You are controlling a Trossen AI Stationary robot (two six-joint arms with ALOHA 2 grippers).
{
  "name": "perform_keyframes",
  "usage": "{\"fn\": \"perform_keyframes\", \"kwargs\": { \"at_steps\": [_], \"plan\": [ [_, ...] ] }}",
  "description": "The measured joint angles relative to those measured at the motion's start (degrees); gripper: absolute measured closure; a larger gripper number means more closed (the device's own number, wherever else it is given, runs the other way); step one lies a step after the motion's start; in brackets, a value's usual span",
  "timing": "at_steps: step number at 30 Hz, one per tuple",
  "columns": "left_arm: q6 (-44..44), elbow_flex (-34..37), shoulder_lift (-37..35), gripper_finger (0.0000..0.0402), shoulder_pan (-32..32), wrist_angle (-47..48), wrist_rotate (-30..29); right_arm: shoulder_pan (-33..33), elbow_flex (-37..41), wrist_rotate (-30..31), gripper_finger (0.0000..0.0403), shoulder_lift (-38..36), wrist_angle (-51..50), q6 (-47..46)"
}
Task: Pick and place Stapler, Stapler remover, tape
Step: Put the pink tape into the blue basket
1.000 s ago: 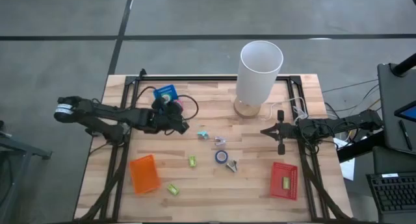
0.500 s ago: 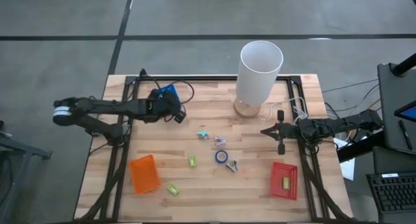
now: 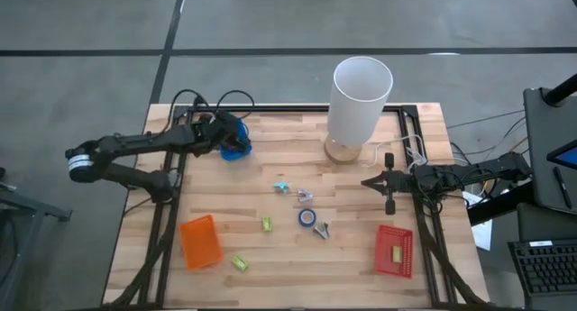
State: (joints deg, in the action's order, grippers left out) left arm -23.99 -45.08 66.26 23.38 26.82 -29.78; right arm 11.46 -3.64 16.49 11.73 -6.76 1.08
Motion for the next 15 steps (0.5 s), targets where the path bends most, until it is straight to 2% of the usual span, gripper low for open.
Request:
{"fn": "perform_keyframes", "kwargs": {
  "at_steps": [3,6,10,15],
  "plan": [
    [-0.2,2.1,0.6,0.0355,3.4,-1.2,1.8,0.0,0.0,0.0,0.0394,0.0,0.0,0.0],
    [0.4,4.8,1.3,0.0350,5.1,-4.6,8.1,0.0,0.0,0.0,0.0394,0.0,0.0,0.0],
    [-1.2,8.1,1.4,0.0353,3.8,-9.0,12.7,0.0,0.0,0.0,0.0394,0.0,0.0,0.0],
    [-1.7,9.8,1.2,0.0355,1.4,-9.4,15.4,0.0,0.0,0.0,0.0394,0.0,0.0,0.0]
  ]
}}
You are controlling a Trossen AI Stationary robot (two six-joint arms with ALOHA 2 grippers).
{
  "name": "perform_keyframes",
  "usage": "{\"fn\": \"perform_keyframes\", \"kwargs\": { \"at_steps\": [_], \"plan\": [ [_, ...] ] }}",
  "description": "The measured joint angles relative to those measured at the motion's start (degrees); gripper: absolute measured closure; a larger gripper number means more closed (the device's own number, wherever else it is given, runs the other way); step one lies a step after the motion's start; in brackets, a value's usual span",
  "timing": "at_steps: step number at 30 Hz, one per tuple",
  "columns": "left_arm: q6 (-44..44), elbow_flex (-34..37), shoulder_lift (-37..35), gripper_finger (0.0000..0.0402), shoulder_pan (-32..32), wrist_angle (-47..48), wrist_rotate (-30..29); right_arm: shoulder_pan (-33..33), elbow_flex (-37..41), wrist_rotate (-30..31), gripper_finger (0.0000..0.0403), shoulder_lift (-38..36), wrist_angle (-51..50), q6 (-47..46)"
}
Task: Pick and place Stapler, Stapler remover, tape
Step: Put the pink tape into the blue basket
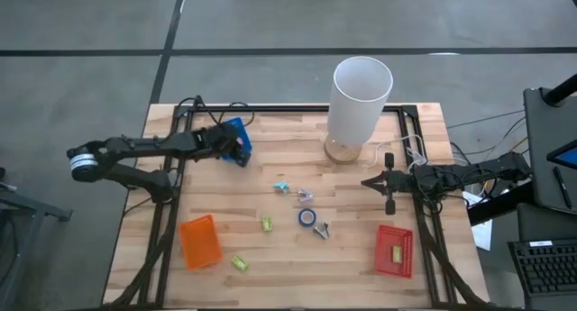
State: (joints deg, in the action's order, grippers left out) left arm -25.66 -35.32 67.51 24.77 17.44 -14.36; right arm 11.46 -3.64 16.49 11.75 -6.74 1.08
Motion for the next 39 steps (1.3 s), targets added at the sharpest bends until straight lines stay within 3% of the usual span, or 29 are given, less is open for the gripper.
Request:
{"fn": "perform_keyframes", "kwargs": {
  "at_steps": [3,16,23,29,39],
  "plan": [
    [-0.3,0.8,0.0,0.0351,-0.6,-0.5,2.2,0.0,0.0,0.0,0.0394,0.0,0.0,0.0],
    [1.2,1.4,0.0,0.0344,1.4,-2.5,0.2,0.0,0.0,0.0,0.0394,0.0,0.0,0.0],
    [1.6,1.1,0.0,0.0348,1.4,-3.3,-5.4,0.0,0.0,0.0,0.0394,0.0,0.0,0.0],
    [1.4,1.8,1.0,0.0347,1.4,-5.1,-1.8,0.0,0.0,0.0,0.0394,0.0,0.0,0.0],
    [2.9,3.5,2.8,0.0337,1.4,-8.5,-0.5,0.0,0.0,0.0,0.0394,0.0,0.0,0.0]
  ]
}}
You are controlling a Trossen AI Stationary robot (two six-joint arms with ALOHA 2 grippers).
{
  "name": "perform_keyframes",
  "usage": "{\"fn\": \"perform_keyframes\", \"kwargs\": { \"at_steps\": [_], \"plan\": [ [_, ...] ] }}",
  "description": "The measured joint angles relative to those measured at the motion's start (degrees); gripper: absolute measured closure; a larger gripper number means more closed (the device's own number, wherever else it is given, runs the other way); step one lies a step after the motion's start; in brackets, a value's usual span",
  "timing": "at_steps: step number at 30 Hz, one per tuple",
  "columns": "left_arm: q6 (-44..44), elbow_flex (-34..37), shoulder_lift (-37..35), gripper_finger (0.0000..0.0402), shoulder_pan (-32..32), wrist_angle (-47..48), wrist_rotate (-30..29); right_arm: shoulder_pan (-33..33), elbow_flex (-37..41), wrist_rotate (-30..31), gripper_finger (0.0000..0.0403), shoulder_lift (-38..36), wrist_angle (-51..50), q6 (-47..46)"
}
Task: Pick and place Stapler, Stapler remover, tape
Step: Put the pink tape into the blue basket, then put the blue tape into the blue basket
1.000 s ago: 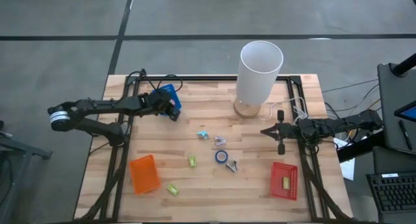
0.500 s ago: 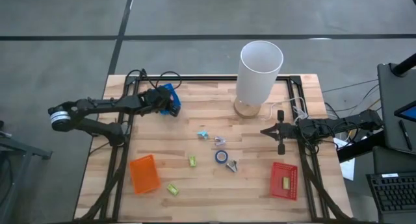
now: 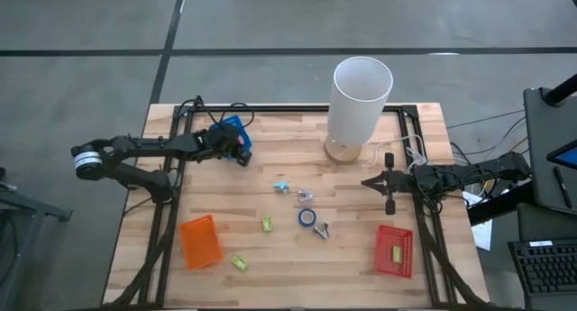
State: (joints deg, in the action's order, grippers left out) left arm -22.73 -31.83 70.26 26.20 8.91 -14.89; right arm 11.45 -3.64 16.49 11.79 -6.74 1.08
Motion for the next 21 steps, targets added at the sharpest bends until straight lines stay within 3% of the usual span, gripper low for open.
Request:
{"fn": "perform_keyframes", "kwargs": {
  "at_steps": [7,13,21],
  "plan": [
    [2.9,0.0,0.0,0.0273,0.0,-0.3,0.4,0.0,0.0,0.0,0.0394,0.0,0.0,0.0],
    [6.4,0.0,-0.1,0.0204,-0.3,-2.8,-5.4,0.0,0.0,0.0,0.0394,0.0,0.0,0.0],
    [5.7,-0.2,-0.2,0.0187,-1.4,-4.6,-3.1,0.0,0.0,0.0,0.0394,0.0,0.0,0.0]
  ]
}}
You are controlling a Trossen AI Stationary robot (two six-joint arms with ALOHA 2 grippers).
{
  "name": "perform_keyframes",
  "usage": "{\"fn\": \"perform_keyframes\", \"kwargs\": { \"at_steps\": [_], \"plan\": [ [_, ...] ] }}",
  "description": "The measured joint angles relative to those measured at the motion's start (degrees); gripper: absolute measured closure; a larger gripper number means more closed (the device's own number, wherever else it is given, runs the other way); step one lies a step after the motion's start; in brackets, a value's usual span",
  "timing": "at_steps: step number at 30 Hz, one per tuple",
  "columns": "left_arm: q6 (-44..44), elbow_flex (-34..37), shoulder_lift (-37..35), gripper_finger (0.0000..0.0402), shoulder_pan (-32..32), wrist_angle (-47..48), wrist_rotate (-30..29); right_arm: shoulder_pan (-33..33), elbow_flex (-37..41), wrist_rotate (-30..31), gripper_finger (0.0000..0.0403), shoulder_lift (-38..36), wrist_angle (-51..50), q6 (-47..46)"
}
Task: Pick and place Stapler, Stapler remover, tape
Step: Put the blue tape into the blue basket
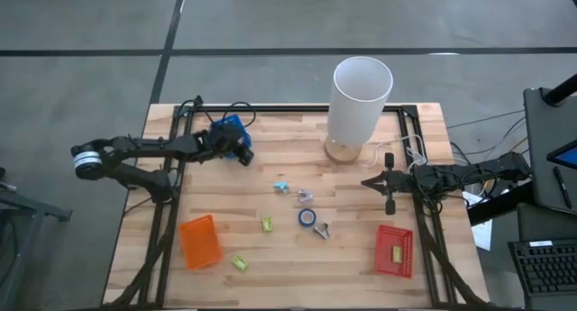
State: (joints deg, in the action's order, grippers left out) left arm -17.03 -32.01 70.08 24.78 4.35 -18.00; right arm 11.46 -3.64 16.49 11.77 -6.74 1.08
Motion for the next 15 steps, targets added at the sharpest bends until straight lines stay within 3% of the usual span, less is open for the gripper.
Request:
{"fn": "perform_keyframes", "kwargs": {
  "at_steps": [8,15],
  "plan": [
    [-1.0,0.0,-1.8,0.0186,-4.0,-4.5,3.0,0.0,0.0,0.0,0.0394,0.0,0.0,0.0],
    [-2.2,-0.1,-5.7,0.0186,-11.8,-11.7,3.2,0.0,0.0,0.0,0.0394,0.0,0.0,0.0]
  ]
}}
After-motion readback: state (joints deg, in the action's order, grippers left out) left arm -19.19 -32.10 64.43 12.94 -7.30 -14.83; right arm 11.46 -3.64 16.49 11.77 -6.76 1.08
